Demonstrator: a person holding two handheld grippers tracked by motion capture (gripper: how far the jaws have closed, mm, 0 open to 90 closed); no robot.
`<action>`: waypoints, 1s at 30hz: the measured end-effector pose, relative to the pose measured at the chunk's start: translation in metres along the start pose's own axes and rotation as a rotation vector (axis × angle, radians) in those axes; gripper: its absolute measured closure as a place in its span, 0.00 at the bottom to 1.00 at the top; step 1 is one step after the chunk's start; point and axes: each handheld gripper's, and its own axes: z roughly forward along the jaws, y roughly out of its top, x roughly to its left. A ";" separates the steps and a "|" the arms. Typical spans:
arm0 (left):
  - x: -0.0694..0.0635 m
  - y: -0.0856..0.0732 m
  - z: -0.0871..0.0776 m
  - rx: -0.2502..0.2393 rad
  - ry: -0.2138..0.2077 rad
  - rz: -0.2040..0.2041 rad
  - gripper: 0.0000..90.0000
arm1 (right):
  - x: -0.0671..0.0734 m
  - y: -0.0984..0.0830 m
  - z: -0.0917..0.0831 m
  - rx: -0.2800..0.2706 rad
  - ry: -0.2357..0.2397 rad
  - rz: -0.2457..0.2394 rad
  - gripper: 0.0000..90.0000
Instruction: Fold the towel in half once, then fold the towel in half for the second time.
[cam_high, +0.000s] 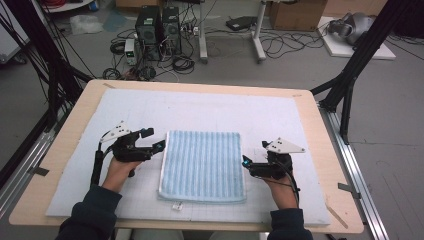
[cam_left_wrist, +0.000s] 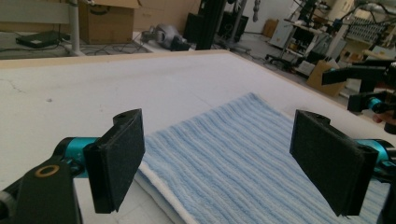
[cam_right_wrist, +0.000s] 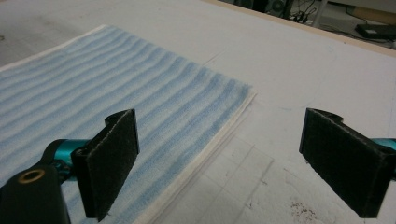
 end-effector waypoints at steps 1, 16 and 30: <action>0.001 0.000 -0.001 -0.001 -0.002 -0.006 0.21 | -0.001 0.000 0.000 0.000 -0.003 0.005 0.12; 0.004 -0.004 -0.003 0.024 0.019 -0.012 0.21 | -0.004 -0.001 -0.004 -0.002 0.004 0.034 0.12; 0.013 0.000 -0.001 0.032 0.054 -0.031 0.21 | -0.002 -0.003 0.001 0.030 0.013 0.032 0.12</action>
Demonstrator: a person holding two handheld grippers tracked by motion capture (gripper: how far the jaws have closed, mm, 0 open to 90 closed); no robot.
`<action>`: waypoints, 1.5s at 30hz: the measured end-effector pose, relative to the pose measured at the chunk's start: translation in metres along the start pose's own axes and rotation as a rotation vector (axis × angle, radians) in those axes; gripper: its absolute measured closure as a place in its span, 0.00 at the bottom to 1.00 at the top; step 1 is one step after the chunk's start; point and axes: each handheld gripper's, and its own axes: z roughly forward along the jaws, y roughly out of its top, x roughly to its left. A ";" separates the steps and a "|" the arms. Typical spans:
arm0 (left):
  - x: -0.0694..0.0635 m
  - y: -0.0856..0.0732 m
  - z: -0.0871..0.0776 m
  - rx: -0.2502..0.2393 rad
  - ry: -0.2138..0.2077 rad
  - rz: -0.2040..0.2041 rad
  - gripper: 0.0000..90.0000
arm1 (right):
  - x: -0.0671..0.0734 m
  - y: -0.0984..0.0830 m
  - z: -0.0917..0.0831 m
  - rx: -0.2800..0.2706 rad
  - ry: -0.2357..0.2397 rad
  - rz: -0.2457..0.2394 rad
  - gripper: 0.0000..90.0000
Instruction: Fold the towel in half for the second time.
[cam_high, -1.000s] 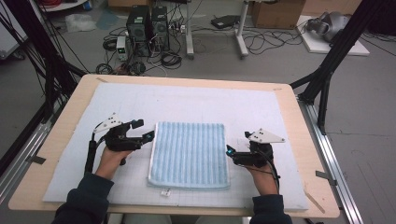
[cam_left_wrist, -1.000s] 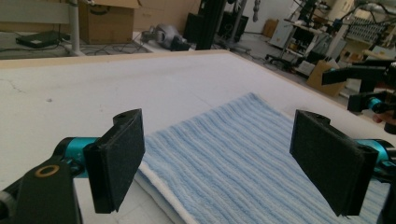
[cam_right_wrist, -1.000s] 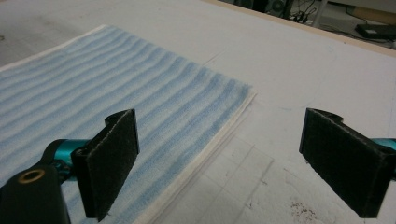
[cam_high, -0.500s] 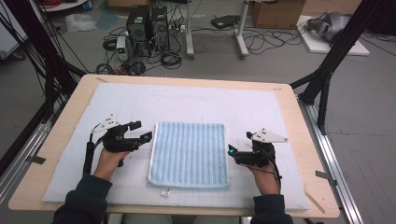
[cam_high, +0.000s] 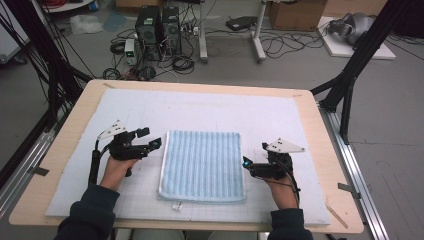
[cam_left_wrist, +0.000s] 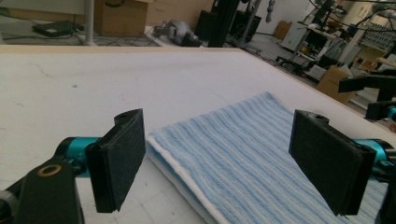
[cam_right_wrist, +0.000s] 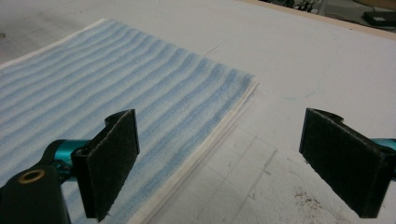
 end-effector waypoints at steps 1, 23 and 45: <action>0.001 0.002 0.001 0.003 0.008 -0.003 0.21 | 0.000 0.000 0.000 0.001 0.001 -0.004 0.12; 0.021 0.020 0.080 0.232 0.126 0.021 0.37 | -0.001 -0.001 0.000 0.009 0.013 0.024 0.12; 0.016 0.002 0.094 0.401 0.155 0.149 0.95 | -0.002 -0.003 0.001 0.015 0.018 0.037 0.12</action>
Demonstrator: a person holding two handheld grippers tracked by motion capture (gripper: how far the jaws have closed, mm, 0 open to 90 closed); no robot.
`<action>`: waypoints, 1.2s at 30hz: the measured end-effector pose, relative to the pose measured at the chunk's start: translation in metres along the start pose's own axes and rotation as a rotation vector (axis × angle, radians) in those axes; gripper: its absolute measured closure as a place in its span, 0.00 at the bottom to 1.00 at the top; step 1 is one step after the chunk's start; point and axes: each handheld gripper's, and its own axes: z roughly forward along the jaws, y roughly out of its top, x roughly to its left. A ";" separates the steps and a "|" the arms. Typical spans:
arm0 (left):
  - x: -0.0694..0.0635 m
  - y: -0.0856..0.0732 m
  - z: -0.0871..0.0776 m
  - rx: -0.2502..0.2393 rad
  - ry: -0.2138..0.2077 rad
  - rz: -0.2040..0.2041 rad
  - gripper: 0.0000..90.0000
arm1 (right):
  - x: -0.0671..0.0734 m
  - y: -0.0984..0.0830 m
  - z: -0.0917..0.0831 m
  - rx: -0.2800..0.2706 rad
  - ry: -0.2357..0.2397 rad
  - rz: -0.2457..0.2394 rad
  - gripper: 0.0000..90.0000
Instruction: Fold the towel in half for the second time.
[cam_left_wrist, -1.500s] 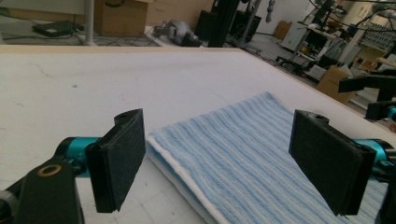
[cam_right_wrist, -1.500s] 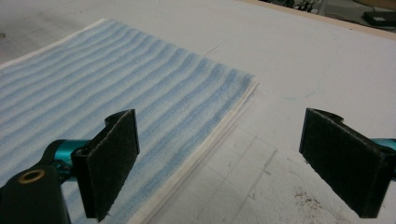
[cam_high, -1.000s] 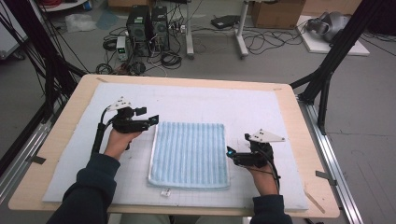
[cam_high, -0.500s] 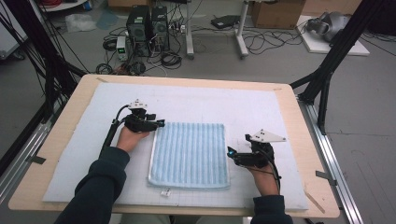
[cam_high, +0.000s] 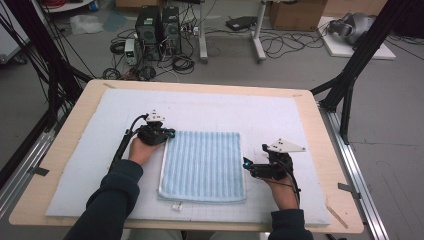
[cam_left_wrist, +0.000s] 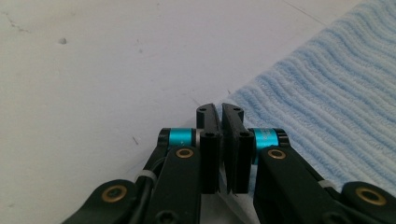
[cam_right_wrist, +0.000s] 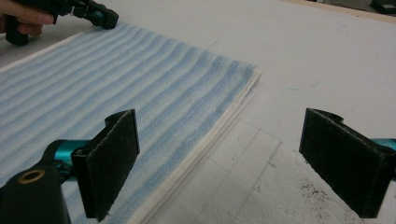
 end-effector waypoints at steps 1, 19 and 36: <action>0.001 0.000 0.000 -0.001 -0.005 -0.010 0.96 | 0.000 0.000 0.000 0.000 -0.001 -0.002 0.12; 0.004 -0.001 0.000 -0.005 -0.023 -0.035 0.96 | -0.020 0.030 0.044 0.084 0.006 0.048 0.12; 0.004 -0.001 0.000 -0.007 -0.028 -0.038 0.96 | -0.037 0.049 0.105 0.215 -0.049 0.054 0.31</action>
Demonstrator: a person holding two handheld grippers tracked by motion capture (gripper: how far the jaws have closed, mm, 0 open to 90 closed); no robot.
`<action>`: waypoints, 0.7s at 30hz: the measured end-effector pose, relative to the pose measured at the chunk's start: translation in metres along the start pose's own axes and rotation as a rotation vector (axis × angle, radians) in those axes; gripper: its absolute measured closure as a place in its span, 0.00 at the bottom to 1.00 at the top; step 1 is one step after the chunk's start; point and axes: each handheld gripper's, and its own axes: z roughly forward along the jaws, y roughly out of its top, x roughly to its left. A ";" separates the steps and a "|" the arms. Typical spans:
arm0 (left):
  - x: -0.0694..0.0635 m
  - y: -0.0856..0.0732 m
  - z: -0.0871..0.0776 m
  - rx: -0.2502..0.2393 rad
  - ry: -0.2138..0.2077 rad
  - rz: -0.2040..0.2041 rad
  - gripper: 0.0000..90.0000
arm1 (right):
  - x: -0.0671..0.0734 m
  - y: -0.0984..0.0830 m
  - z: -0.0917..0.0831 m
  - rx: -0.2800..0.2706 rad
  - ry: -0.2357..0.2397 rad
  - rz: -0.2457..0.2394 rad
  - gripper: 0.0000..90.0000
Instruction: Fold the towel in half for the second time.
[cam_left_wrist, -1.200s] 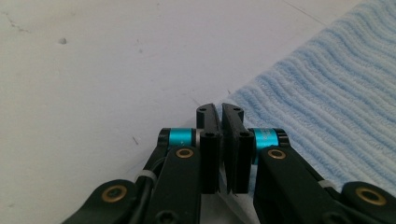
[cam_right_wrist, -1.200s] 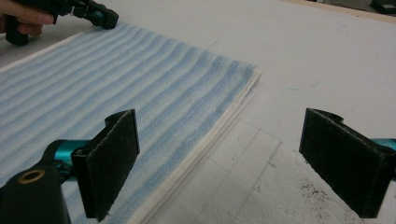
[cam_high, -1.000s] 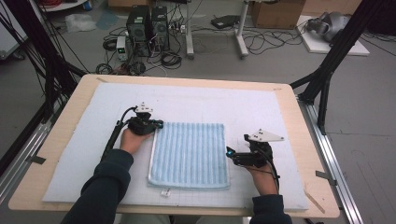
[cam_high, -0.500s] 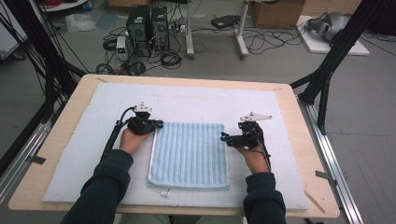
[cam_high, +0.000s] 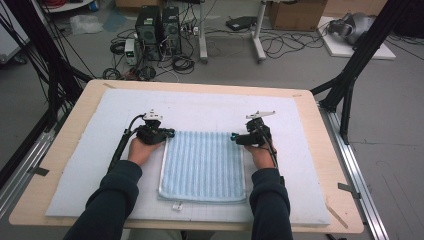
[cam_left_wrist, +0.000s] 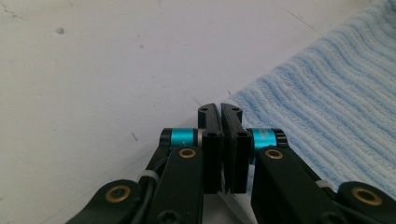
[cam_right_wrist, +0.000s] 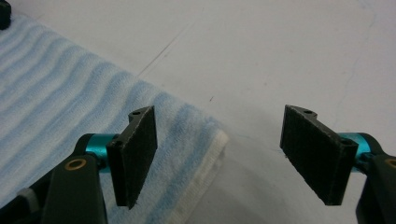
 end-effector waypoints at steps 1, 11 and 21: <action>0.000 0.000 0.000 0.000 0.000 0.000 0.96 | 0.001 0.000 0.003 0.010 0.004 -0.004 0.34; 0.000 0.000 0.000 0.000 -0.001 -0.004 0.96 | 0.011 0.001 0.016 0.056 0.047 -0.056 0.71; 0.008 0.003 -0.003 -0.059 0.012 -0.077 0.97 | 0.015 0.005 0.012 0.023 0.039 -0.106 0.94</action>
